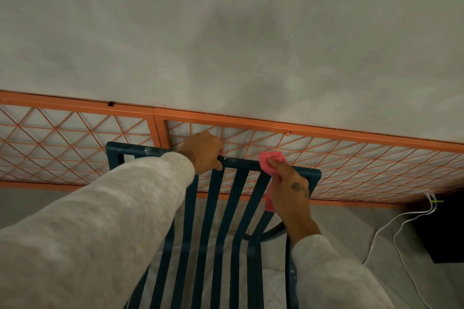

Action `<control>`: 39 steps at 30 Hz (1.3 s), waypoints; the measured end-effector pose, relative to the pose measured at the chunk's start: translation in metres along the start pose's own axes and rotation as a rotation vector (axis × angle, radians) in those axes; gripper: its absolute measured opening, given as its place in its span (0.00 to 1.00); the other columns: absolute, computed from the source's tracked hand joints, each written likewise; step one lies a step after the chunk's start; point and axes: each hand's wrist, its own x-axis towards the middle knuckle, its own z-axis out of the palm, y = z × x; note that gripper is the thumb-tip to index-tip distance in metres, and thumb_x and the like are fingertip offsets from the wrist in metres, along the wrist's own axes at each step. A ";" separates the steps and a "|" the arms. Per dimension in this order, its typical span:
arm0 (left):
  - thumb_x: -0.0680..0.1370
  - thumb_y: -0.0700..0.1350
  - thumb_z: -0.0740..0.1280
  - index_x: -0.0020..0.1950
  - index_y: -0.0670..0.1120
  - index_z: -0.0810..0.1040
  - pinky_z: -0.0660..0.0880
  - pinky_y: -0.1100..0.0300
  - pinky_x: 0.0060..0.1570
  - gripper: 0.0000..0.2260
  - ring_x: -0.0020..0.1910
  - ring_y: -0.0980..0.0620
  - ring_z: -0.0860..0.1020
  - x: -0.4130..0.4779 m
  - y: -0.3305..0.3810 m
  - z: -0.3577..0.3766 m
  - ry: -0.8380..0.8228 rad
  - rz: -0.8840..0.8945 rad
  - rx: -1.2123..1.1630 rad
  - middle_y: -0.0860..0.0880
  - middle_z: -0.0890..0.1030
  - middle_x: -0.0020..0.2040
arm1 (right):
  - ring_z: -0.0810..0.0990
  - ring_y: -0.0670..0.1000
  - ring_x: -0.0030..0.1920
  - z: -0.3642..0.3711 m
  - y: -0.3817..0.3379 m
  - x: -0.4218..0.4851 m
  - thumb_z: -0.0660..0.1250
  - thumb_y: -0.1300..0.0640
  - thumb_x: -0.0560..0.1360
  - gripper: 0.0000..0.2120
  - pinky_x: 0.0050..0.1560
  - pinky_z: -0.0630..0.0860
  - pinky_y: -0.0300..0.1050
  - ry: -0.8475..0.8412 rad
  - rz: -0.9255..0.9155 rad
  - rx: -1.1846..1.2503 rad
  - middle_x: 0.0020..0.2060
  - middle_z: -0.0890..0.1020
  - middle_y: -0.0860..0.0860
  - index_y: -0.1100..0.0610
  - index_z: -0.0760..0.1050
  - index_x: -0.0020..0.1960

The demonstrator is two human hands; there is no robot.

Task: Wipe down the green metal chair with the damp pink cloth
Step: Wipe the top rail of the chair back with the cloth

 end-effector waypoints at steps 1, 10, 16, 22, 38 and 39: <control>0.73 0.52 0.73 0.53 0.46 0.81 0.79 0.49 0.48 0.14 0.45 0.48 0.80 0.000 0.000 -0.001 -0.005 0.000 -0.002 0.47 0.82 0.48 | 0.80 0.51 0.46 0.002 -0.006 0.000 0.58 0.62 0.82 0.19 0.42 0.80 0.38 -0.021 0.008 -0.031 0.61 0.77 0.54 0.49 0.72 0.69; 0.72 0.52 0.74 0.54 0.46 0.80 0.79 0.49 0.48 0.15 0.46 0.47 0.80 0.002 0.001 -0.002 -0.019 -0.007 -0.002 0.47 0.82 0.50 | 0.80 0.54 0.52 0.004 -0.001 -0.010 0.60 0.63 0.81 0.18 0.53 0.77 0.39 -0.101 -0.172 -0.069 0.64 0.78 0.55 0.52 0.73 0.68; 0.72 0.52 0.74 0.54 0.46 0.80 0.78 0.51 0.48 0.14 0.46 0.47 0.79 0.001 0.002 -0.004 -0.031 -0.011 -0.013 0.47 0.81 0.49 | 0.80 0.57 0.56 0.003 0.000 -0.003 0.62 0.69 0.78 0.20 0.57 0.77 0.45 0.026 -0.197 -0.141 0.62 0.78 0.53 0.55 0.75 0.67; 0.73 0.52 0.73 0.53 0.46 0.80 0.78 0.51 0.47 0.13 0.46 0.47 0.79 0.001 0.005 -0.005 -0.045 -0.013 0.004 0.47 0.81 0.48 | 0.71 0.51 0.68 0.028 -0.020 -0.020 0.58 0.64 0.80 0.20 0.69 0.64 0.44 -0.132 -0.329 -0.057 0.69 0.73 0.48 0.49 0.73 0.68; 0.73 0.52 0.73 0.54 0.46 0.79 0.77 0.52 0.48 0.14 0.47 0.47 0.79 -0.001 0.006 -0.005 -0.026 -0.016 0.001 0.47 0.81 0.50 | 0.79 0.56 0.58 0.017 -0.016 -0.015 0.61 0.66 0.80 0.21 0.59 0.75 0.43 -0.105 -0.225 -0.066 0.67 0.75 0.53 0.51 0.71 0.70; 0.73 0.52 0.73 0.54 0.47 0.79 0.77 0.52 0.48 0.13 0.47 0.48 0.79 -0.001 0.006 -0.005 -0.023 -0.017 -0.001 0.48 0.81 0.50 | 0.80 0.55 0.54 0.013 -0.010 -0.012 0.61 0.66 0.80 0.21 0.55 0.77 0.39 -0.110 -0.224 -0.077 0.65 0.77 0.53 0.50 0.71 0.70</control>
